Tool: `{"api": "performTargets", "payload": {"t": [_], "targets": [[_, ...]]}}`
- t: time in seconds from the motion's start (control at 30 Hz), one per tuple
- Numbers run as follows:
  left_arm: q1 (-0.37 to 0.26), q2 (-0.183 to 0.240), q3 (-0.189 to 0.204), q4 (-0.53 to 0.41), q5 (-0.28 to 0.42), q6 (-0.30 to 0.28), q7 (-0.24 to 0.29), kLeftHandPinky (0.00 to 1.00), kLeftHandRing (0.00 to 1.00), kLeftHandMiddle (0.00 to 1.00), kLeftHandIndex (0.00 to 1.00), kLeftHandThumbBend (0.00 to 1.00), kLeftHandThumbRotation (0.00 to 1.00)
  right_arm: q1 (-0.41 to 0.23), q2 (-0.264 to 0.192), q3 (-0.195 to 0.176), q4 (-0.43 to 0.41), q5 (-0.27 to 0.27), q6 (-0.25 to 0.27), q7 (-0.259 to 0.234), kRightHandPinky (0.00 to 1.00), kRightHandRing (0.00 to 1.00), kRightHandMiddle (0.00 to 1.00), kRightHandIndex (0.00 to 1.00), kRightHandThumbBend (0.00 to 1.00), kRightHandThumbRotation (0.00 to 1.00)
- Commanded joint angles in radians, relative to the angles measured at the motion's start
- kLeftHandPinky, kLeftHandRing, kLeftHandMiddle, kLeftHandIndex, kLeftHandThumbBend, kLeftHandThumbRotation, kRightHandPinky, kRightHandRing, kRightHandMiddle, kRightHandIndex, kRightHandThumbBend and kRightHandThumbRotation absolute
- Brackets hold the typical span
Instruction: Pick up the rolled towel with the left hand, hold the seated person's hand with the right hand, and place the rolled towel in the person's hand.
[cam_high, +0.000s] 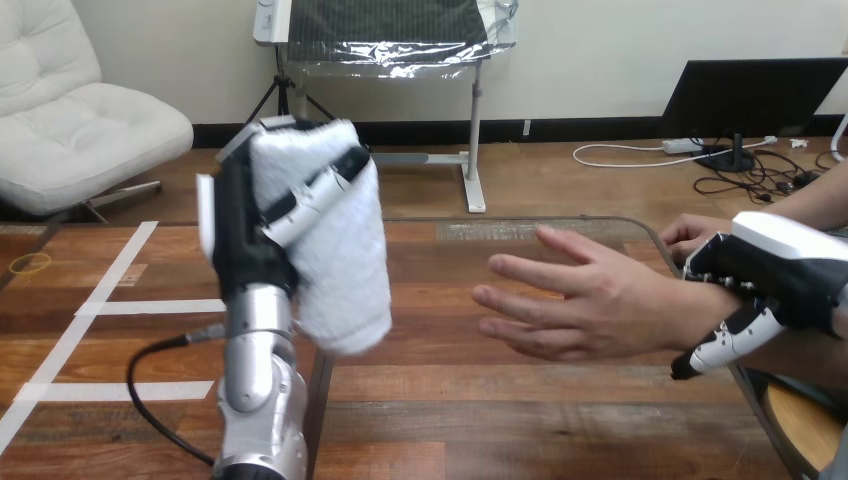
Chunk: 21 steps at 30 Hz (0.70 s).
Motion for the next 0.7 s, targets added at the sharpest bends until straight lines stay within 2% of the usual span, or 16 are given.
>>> {"api": "performTargets", "payload": {"t": [0.0, 0.27, 0.57, 0.67], "targets": [[-0.180, -0.014, 0.015, 0.087, -0.001, -0.063, -0.008, 0.37, 0.41, 0.43, 0.43, 0.74, 0.00, -0.078, 0.011, -0.027, -0.032, 0.026, 0.009, -0.005, 0.28, 0.33, 0.39, 0.40, 0.87, 0.18], [-0.215, -0.030, 0.015, 0.157, 0.000, -0.077, -0.008, 0.38, 0.42, 0.44, 0.44, 0.78, 0.00, -0.091, 0.019, -0.020, -0.031, 0.028, 0.003, -0.002, 0.27, 0.32, 0.39, 0.40, 0.88, 0.19], [-0.247, -0.066, 0.020, 0.204, -0.005, -0.080, -0.010, 0.36, 0.41, 0.45, 0.44, 0.79, 0.00, -0.103, 0.037, -0.011, -0.048, 0.023, 0.021, -0.005, 0.26, 0.31, 0.38, 0.39, 0.88, 0.18], [-0.255, -0.068, -0.001, 0.216, 0.040, -0.064, 0.048, 0.30, 0.35, 0.44, 0.44, 0.81, 0.00, -0.109, 0.043, -0.007, -0.054, 0.020, 0.028, -0.005, 0.26, 0.31, 0.37, 0.39, 0.88, 0.19]]}}
